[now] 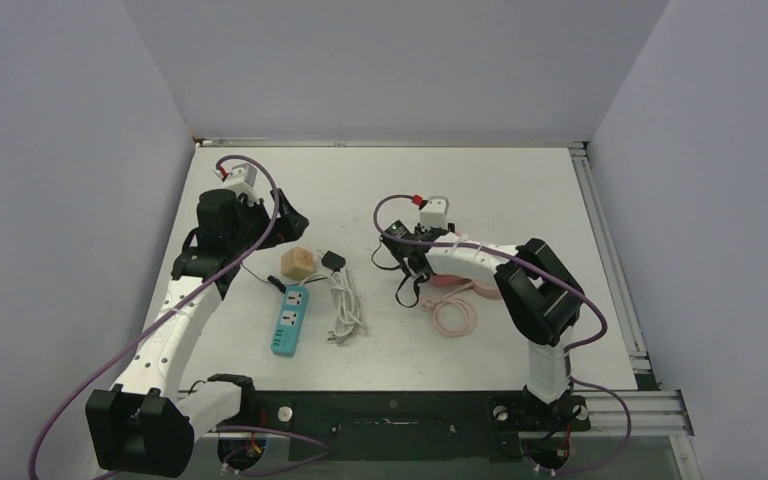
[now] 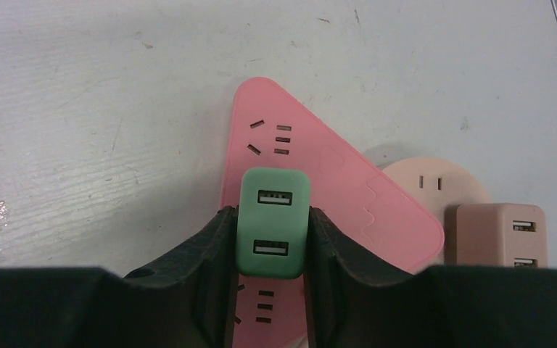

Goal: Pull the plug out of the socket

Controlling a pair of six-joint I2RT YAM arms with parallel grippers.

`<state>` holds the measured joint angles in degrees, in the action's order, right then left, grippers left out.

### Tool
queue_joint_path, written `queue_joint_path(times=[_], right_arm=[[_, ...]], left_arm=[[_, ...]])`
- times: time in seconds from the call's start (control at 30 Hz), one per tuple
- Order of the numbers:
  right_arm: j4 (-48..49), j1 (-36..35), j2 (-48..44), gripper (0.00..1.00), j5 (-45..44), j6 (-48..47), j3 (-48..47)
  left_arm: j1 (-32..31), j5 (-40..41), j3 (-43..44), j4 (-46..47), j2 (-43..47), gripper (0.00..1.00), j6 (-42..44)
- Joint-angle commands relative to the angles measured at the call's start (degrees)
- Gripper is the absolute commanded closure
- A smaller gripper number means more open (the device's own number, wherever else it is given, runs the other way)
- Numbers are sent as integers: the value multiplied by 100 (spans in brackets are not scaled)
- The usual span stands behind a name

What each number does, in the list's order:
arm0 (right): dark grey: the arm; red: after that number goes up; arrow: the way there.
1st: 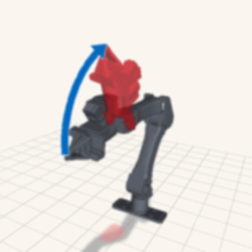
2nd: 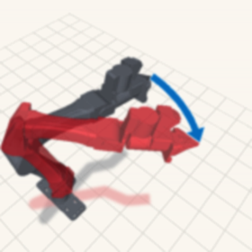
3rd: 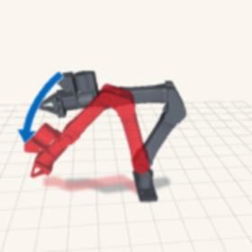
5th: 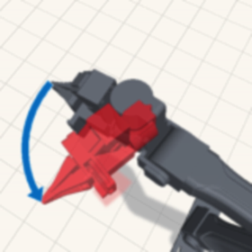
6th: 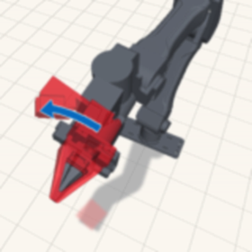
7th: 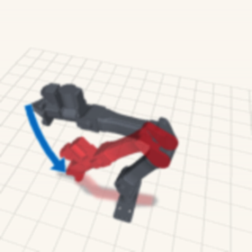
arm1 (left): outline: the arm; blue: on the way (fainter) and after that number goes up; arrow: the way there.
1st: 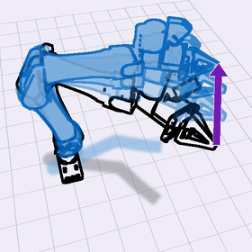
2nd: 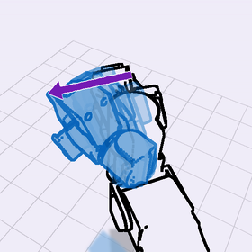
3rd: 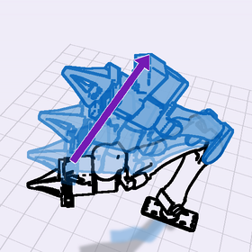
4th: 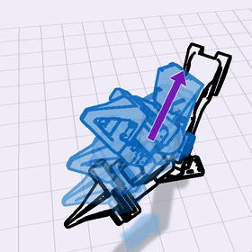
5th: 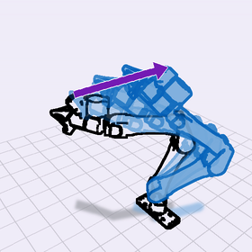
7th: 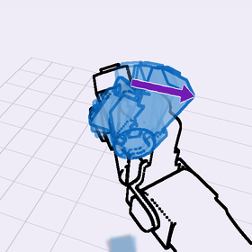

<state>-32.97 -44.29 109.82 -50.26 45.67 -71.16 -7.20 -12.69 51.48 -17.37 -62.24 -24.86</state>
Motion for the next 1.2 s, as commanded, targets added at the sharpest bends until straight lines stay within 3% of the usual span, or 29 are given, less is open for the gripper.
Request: queue_joint_path(times=[0.0,0.27,0.6,0.77,1.0,1.17], right_arm=[[363,24,-333,76,251,-268,47],[1001,-392,-634,94,398,-852,339],[2450,-1253,-1337,95,1105,-1734,1307],[2991,-1519,-1838,95,1548,-1658,1936],[4194,-1565,-2702,95,1938,-1342,3109],[4379,-1574,-2882,95,1966,-1326,3310]], left_arm=[[-24,-102,238,198,103,7,-27],[-25,-98,222,214,107,7,-10],[-48,-332,162,335,9,7,-122],[-177,-633,86,482,-157,7,-294],[-827,-1419,-18,876,-674,7,-564],[-1468,-1773,-123,1200,-1056,8,-678]])
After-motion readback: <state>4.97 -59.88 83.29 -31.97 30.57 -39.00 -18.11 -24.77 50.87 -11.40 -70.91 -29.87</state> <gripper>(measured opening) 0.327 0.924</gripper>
